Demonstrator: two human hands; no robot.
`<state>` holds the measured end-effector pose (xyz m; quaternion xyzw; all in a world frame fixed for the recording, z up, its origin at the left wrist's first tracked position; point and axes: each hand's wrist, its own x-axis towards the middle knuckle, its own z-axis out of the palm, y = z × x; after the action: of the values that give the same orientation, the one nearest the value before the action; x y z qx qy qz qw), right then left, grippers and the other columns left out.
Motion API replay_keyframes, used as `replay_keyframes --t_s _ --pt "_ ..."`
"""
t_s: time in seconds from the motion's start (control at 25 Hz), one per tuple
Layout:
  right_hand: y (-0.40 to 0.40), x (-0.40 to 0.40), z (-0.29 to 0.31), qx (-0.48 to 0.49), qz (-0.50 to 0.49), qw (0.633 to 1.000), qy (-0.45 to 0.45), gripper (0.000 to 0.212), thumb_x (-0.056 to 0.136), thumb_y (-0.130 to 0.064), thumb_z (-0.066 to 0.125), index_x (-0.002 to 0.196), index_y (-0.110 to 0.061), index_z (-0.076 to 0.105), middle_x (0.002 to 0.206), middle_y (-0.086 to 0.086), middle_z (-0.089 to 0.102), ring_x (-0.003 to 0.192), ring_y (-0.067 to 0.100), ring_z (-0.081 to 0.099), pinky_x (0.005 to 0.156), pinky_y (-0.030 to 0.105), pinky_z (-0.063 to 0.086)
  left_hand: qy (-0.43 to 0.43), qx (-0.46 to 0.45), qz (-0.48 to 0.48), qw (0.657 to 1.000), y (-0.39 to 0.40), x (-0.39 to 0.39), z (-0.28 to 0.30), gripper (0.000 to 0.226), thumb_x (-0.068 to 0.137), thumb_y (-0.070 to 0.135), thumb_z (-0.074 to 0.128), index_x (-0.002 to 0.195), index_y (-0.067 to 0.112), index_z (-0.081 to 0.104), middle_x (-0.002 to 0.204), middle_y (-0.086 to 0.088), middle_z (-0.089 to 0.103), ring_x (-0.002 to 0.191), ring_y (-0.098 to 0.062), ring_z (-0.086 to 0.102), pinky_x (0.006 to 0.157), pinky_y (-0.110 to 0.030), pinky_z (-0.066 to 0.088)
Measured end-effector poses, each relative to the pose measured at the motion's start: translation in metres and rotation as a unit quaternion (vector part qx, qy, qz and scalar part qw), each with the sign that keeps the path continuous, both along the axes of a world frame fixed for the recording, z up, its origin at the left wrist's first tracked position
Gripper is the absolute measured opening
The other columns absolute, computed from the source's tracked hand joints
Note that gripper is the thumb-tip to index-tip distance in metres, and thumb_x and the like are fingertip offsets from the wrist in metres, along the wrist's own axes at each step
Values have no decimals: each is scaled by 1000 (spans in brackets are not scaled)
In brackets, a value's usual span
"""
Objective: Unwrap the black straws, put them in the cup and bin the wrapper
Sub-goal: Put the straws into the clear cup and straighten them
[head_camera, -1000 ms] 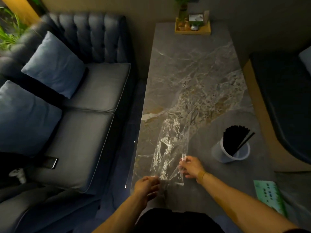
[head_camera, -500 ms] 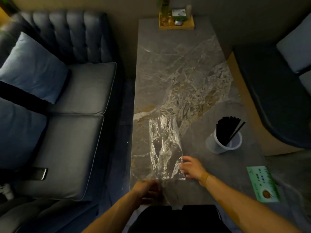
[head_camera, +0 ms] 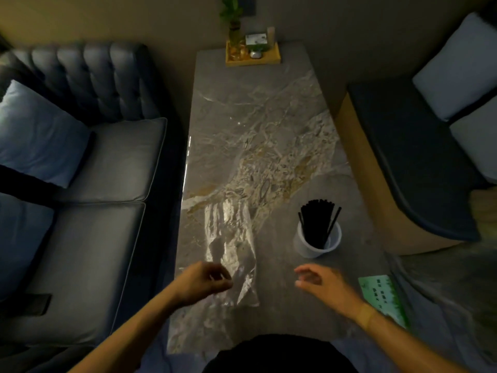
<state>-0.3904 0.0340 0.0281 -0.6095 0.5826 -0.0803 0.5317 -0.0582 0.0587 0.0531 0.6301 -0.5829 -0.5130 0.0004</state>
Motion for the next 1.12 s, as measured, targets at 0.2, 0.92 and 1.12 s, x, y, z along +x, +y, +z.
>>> replay_keyframes --t_s 0.2,0.92,1.12 --pt "-45 -91 33 -137 -19 986 91 25 79 -37 76 100 -26 72 79 -7 71 75 8 66 71 31 57 -26 -172 -33 984 -66 -86 23 52 77 45 77 124 29 61 110 10 66 94 -6 62 80 -24 53" --pt "-164 -64 37 -114 179 974 84 68 73 -41 79 133 -23 53 106 6 68 90 19 63 80 36 55 -31 -153 -7 988 -149 -177 19 56 78 33 79 127 20 54 101 -2 66 85 -14 60 71 -26 46" --pt "-161 -58 29 -102 118 988 11 52 71 -23 83 119 -19 64 98 1 70 89 17 65 80 29 53 -9 -170 -3 985 -150 -182 17 55 76 33 81 123 22 57 107 -4 69 92 -17 65 81 -35 55"
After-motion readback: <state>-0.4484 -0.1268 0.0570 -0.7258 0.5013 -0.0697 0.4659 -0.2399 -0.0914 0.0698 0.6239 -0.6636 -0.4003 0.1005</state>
